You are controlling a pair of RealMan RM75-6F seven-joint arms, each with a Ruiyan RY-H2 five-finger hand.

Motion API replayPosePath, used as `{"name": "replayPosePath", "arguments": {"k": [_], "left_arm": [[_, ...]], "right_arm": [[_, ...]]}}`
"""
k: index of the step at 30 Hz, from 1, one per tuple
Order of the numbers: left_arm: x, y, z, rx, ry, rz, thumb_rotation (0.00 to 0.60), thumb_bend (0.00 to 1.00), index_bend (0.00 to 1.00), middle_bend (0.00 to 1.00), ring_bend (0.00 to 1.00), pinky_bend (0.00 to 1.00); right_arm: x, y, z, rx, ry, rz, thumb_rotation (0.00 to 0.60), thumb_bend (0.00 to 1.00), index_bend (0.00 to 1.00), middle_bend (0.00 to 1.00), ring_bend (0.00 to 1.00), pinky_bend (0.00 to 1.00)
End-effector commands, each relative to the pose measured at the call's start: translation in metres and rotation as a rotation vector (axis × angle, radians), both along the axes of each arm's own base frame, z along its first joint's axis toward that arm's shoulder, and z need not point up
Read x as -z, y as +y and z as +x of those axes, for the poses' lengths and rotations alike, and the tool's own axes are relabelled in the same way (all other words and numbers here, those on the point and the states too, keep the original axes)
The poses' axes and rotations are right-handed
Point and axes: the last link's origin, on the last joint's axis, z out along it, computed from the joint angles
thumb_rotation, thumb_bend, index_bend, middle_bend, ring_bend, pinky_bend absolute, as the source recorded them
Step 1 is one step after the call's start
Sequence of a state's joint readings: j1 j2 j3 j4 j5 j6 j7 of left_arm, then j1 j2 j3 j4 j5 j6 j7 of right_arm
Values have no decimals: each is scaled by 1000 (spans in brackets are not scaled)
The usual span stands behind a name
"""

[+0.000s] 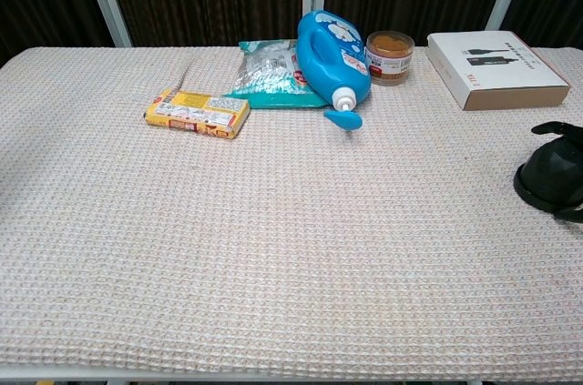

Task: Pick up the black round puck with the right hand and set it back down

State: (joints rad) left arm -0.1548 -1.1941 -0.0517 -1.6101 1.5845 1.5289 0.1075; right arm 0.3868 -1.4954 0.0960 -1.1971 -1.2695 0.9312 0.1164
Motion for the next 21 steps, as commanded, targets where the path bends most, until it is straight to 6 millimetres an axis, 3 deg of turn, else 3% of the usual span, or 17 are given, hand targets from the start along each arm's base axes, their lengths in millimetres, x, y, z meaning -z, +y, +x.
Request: {"name": "replayPosePath", "arguments": {"k": [1,12,21], "left_arm": [[0,0,-1,-1,0,-1,600,133,174,136,32,292],[-1,-1,-2,-2,-3,3,600,133,174,136,32,292],[-2,-1,-2,-2,-2,4,600,133,174,136,32,292]], "right_arm": [[0,0,1,-4,0,-3,600,90,0,198,0,0],[0,-1,3,-17,0,-14,600,103,0,228,0,0],[1,-2,3,-16,10,-30,600,151,58,339,0,0]]}}
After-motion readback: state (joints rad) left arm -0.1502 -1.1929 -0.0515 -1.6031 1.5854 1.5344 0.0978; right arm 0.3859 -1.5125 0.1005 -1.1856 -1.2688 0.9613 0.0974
